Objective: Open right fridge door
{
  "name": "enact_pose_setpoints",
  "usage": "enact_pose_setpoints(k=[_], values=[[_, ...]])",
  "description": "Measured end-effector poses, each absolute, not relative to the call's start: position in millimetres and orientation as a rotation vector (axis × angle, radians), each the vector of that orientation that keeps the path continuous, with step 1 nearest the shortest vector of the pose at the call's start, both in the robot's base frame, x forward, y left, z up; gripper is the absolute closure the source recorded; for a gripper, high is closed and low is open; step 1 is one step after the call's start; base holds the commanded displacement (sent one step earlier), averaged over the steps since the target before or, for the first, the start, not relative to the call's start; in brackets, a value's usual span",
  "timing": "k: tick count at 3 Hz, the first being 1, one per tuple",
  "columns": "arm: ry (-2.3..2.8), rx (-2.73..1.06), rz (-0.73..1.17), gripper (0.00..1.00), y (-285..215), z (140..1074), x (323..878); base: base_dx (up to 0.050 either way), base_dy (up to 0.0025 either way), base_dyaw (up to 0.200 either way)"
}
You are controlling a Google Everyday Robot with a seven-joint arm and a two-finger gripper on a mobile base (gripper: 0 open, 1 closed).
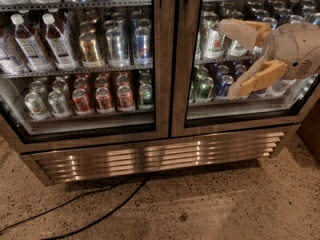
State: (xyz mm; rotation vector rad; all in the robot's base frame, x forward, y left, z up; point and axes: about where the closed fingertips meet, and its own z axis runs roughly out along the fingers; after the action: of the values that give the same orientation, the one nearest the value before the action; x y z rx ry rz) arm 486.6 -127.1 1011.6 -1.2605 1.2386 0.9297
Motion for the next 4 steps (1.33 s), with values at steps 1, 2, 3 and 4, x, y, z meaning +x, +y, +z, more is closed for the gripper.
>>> enact_pose_setpoints(k=[1, 2, 3, 4], values=[[1.239, -1.261, 0.93, 0.0, -127.1, 1011.6, 486.6, 0.039, -0.00244, -0.124], [1.239, -1.261, 0.93, 0.0, -127.1, 1011.6, 486.6, 0.039, 0.00248, 0.123], [1.239, -1.261, 0.93, 0.0, -127.1, 1011.6, 486.6, 0.05, 0.0, 0.0], [1.239, -1.261, 0.93, 0.0, -127.1, 1011.6, 486.6, 0.05, 0.00001, 0.0]])
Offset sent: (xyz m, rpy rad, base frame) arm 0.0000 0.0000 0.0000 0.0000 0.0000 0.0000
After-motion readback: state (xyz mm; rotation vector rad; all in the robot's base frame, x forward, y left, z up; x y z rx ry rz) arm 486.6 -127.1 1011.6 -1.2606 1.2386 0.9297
